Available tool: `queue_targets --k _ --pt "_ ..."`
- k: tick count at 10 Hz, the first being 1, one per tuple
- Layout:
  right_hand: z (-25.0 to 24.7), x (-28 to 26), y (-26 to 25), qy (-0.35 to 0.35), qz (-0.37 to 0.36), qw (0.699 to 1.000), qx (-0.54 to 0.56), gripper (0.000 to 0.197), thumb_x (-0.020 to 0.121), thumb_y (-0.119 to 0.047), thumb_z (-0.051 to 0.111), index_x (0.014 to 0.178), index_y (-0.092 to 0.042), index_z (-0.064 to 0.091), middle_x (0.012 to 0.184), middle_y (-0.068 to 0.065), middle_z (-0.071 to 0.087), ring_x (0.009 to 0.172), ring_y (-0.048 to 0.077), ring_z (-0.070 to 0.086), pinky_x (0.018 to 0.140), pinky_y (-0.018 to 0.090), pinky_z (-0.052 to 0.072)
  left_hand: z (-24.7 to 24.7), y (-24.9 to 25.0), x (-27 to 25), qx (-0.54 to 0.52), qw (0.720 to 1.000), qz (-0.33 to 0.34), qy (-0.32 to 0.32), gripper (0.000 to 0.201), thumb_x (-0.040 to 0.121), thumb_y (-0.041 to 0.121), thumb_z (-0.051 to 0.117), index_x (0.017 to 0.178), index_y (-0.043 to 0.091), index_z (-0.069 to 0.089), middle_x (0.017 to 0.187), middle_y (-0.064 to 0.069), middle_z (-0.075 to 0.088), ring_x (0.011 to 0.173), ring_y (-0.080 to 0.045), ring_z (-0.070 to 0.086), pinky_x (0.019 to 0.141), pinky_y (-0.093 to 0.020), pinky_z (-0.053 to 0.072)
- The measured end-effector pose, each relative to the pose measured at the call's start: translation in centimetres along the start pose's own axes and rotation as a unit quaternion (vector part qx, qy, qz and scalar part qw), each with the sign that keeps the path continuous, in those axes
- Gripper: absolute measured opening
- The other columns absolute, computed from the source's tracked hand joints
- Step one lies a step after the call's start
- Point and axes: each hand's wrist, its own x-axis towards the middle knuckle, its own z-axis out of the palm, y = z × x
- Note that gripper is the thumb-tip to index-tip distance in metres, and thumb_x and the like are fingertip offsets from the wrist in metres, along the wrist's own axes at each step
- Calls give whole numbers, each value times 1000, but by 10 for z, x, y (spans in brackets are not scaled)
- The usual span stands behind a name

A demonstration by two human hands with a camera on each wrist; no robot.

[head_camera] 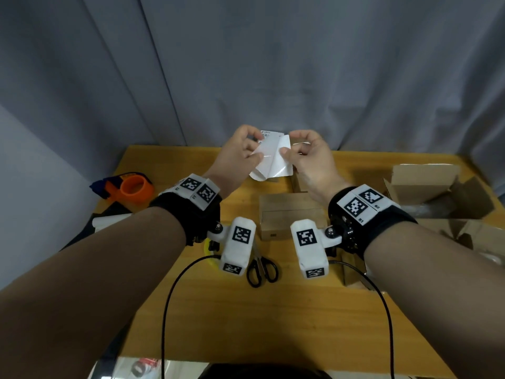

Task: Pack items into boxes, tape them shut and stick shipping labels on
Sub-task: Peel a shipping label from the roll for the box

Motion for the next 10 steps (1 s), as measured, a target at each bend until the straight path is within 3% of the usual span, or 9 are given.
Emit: queue_targets --k 1,2,3,4,5,6,7,8,10 --pt "0 1 3 10 -12 1000 -10 26 90 -2 60 97 -25 52 79 14 63 76 18 62 72 35 53 -7 -12 5 33 998 -33 29 17 92 3 53 91 17 64 88 12 58 77 -2 55 62 -8 44" --pt "-1 2 9 8 -8 999 -33 23 92 0 54 94 -22 62 97 10 63 90 18 57 81 30 50 -14 -27 10 33 995 -78 54 22 94 6 50 96 17 69 86 13 55 71 -2 48 62 -13 42" --pt "-4 8 18 25 19 998 -54 27 95 -1 49 102 -19 68 114 -1 62 107 15 56 97 26 46 -23 -40 16 9 986 -142 89 20 92 9 50 94 17 68 86 9 58 69 -7 49 65 -19 42" --pt "-7 12 27 36 43 996 -68 30 96 -2 47 97 -22 69 117 1 62 115 19 55 105 31 43 -32 -49 20 -85 963 -228 115 13 85 17 63 93 6 66 84 1 60 79 -16 58 75 -30 48" --pt "-9 13 35 30 52 995 -85 32 95 0 47 92 -24 68 113 2 63 114 20 56 106 34 42 -40 -58 18 -75 956 -256 121 15 88 21 57 81 11 66 92 -1 57 81 -17 52 63 -23 40" --pt "-9 12 44 27 70 991 -115 28 96 -1 47 103 -16 69 120 5 60 116 20 53 105 31 42 -48 -76 18 -20 963 -236 128 15 93 21 50 89 15 64 112 -11 62 73 -12 50 60 -18 38" --pt "-7 10 51 39 92 983 -156 28 97 -4 46 109 -14 69 127 6 57 120 20 49 102 25 40 -51 -92 19 46 964 -222 137 31 97 19 40 105 5 66 122 -17 61 74 -11 52 65 -23 40" --pt "-3 6 58 61 103 969 -215 31 96 -4 44 111 -12 69 129 9 57 112 19 51 90 18 39 -52 -102 17 104 964 -202 136 42 99 21 31 100 5 69 119 -14 62 101 -26 54 80 -26 34" --pt "-5 3 75 108 141 954 -242 32 92 2 43 108 -4 70 126 11 60 121 27 52 99 26 42 -58 -124 21 225 951 -186 102 51 103 32 25 110 -3 61 116 -21 60 105 -35 55 86 -35 40"
